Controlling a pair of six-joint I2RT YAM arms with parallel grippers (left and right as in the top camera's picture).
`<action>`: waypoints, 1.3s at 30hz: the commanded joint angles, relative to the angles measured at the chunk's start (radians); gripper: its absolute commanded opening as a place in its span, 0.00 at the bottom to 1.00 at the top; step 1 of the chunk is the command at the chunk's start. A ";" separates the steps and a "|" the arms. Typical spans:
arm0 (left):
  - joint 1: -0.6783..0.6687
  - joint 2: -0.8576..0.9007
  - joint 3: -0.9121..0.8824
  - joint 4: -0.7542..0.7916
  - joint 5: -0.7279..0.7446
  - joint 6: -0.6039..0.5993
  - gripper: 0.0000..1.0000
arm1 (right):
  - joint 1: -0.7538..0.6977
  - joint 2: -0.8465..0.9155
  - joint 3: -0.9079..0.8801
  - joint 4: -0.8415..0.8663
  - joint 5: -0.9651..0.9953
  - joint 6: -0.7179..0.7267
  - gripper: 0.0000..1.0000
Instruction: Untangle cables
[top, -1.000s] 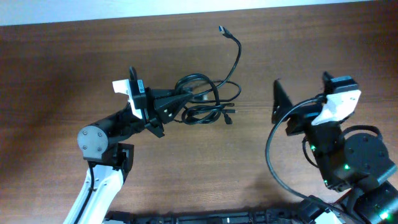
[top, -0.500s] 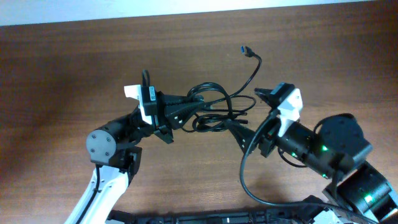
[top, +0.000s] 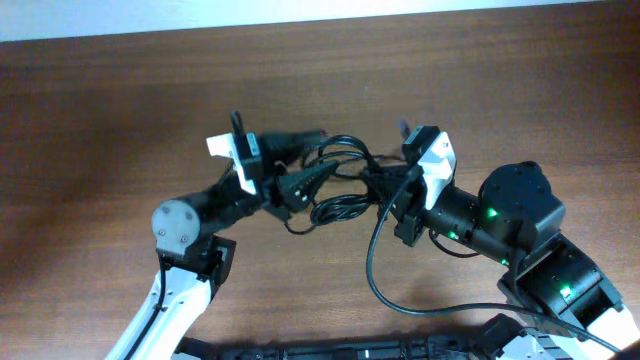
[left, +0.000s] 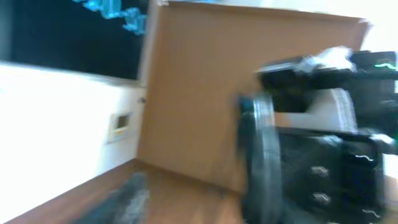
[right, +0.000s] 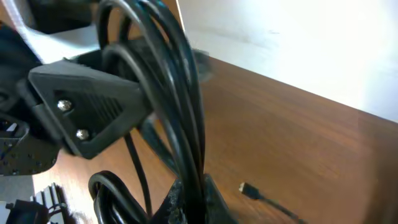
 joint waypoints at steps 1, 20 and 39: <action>-0.001 -0.006 0.001 -0.141 -0.276 0.054 1.00 | -0.005 -0.005 0.014 0.012 -0.039 -0.006 0.04; 0.003 -0.014 0.001 -0.196 0.222 0.264 0.99 | -0.005 -0.010 0.014 -0.018 0.504 0.275 0.04; 0.009 -0.014 0.001 -0.072 0.338 0.285 0.24 | -0.005 -0.067 0.014 0.103 0.182 0.165 0.04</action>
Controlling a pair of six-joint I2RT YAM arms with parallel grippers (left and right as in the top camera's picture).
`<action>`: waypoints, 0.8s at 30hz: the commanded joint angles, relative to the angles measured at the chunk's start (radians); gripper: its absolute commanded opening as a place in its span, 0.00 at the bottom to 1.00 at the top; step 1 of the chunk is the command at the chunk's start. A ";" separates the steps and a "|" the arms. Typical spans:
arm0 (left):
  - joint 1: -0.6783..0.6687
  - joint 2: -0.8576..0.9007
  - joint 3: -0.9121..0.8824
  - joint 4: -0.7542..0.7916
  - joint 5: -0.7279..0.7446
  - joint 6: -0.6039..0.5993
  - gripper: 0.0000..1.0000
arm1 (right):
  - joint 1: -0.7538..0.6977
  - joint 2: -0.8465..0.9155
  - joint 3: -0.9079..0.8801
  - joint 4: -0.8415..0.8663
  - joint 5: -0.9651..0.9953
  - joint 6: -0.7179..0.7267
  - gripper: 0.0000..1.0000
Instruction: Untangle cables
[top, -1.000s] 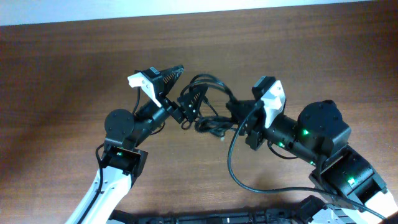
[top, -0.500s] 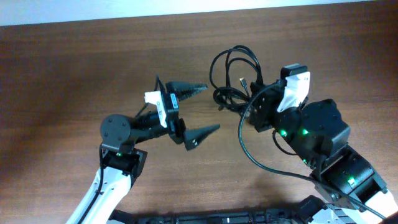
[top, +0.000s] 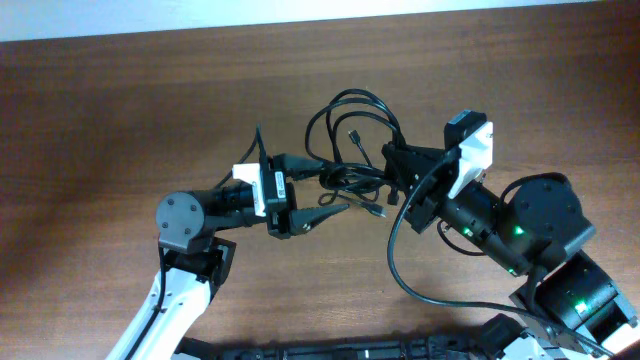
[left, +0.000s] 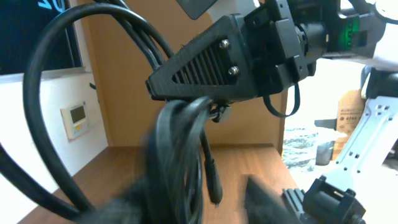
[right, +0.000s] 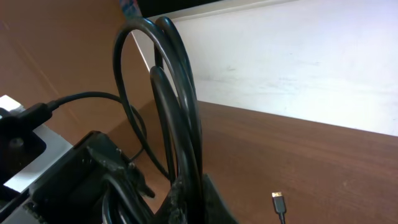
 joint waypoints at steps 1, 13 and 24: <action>0.006 -0.007 0.001 0.007 0.019 0.006 0.13 | -0.005 -0.011 0.015 0.012 -0.008 -0.011 0.04; 0.006 -0.007 0.001 0.087 -0.175 -0.028 0.00 | -0.005 -0.011 0.015 -0.154 0.304 0.167 0.04; 0.006 -0.008 0.001 0.187 -0.354 -0.057 0.00 | -0.005 -0.011 0.015 -0.311 0.283 0.167 0.04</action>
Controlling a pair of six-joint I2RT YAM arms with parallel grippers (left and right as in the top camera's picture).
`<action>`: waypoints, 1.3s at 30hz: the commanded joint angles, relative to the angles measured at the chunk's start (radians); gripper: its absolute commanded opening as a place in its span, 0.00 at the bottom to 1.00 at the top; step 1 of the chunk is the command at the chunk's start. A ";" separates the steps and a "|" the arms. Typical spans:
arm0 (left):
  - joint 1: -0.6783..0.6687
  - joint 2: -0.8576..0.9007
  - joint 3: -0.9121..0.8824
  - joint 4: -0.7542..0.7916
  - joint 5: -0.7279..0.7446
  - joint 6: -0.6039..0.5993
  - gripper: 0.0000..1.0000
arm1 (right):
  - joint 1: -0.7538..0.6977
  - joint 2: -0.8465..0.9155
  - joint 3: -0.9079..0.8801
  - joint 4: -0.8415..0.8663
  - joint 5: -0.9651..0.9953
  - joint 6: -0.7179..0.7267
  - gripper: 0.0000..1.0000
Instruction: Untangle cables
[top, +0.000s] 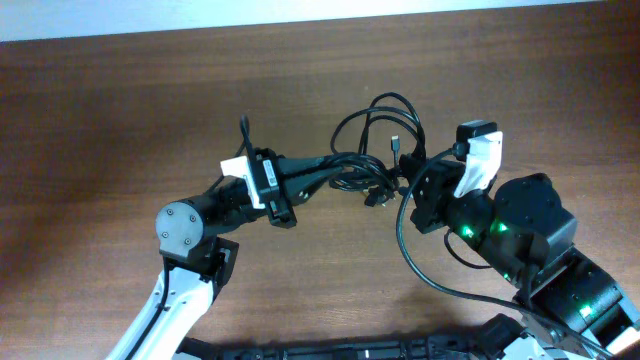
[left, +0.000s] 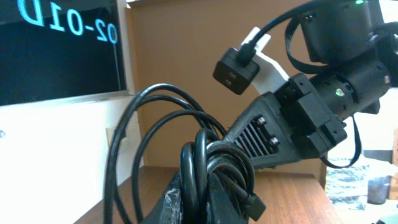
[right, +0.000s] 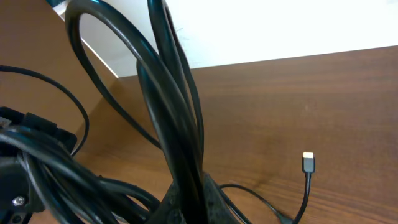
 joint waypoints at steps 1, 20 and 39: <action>0.021 -0.018 0.011 0.064 -0.147 -0.012 0.00 | -0.013 -0.008 -0.002 -0.065 0.079 -0.023 0.04; 0.106 -0.018 0.011 0.143 0.440 0.130 0.00 | -0.013 -0.068 0.056 0.097 -0.421 -0.604 0.71; 0.063 -0.018 0.011 0.262 0.340 0.129 0.18 | -0.012 0.089 0.056 0.099 -0.739 -0.653 0.04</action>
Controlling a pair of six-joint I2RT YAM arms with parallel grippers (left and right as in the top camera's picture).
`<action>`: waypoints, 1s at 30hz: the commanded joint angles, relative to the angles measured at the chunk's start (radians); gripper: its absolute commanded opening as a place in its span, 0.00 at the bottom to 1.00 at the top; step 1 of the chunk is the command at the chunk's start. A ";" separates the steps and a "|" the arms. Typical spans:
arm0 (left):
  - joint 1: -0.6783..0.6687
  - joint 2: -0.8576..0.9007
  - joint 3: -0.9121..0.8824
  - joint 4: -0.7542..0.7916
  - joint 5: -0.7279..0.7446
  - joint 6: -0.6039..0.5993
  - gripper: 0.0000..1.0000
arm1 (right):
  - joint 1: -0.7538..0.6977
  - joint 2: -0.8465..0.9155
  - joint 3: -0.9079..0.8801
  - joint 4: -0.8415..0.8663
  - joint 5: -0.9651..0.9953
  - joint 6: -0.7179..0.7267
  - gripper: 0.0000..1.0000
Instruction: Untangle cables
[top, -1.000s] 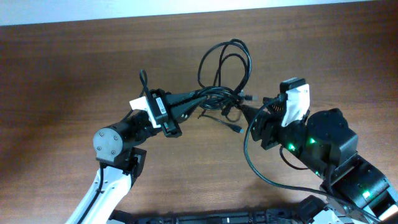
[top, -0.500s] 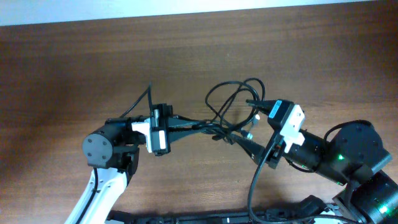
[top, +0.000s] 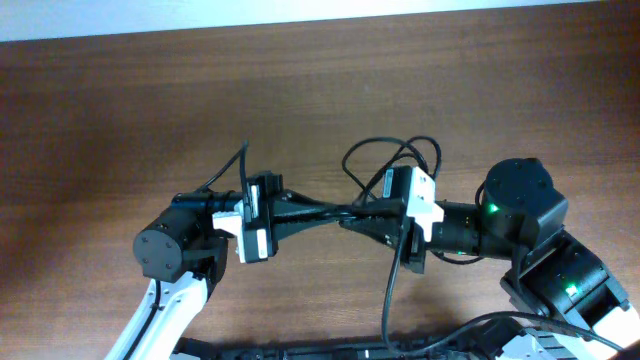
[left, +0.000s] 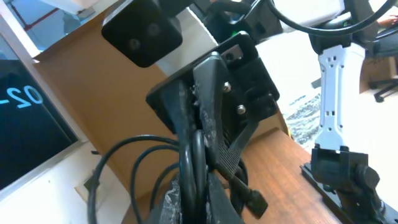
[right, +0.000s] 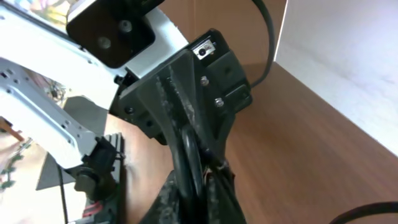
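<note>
A bundle of black cables (top: 338, 213) runs in a short, taut line between my two grippers, which face each other tip to tip. Slack loops (top: 395, 155) rise from it on the far side. My left gripper (top: 310, 212) is shut on the bundle from the left, the strands pinched between its fingers (left: 217, 199). My right gripper (top: 362, 220) is shut on it from the right, its fingers (right: 168, 199) clamping the same strands. Each wrist view shows the other gripper close ahead: the right gripper (left: 211, 93) and the left gripper (right: 186, 93). A plug end (left: 252, 202) hangs beside the left fingers.
The brown wooden table (top: 120, 110) lies below. My right arm's own lead (top: 388, 290) curves down toward the near edge, where a black frame (top: 330, 350) runs. A pale wall strip (top: 300, 10) borders the far side.
Both grippers have moved toward the near side and closer together. The bundle between them, then looser with wide loops, is now a short straight run. Both still grip it.
First both grippers were close together at the tangle in mid-table. Then my left jaws stood apart beside the bundle while the right held it. Then the left was shut on it too. Now both hold it tip to tip, nearer me.
</note>
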 joint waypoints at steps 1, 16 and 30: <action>0.008 -0.013 0.014 -0.002 -0.066 0.014 0.36 | -0.004 0.006 0.017 0.006 0.056 -0.003 0.04; 0.183 -0.013 0.014 -0.005 -0.160 -0.450 0.99 | -0.006 -0.068 0.017 0.185 0.222 0.048 0.04; 0.095 -0.013 0.014 0.051 -0.097 -0.409 0.62 | -0.004 -0.019 0.017 0.366 -0.023 0.088 0.04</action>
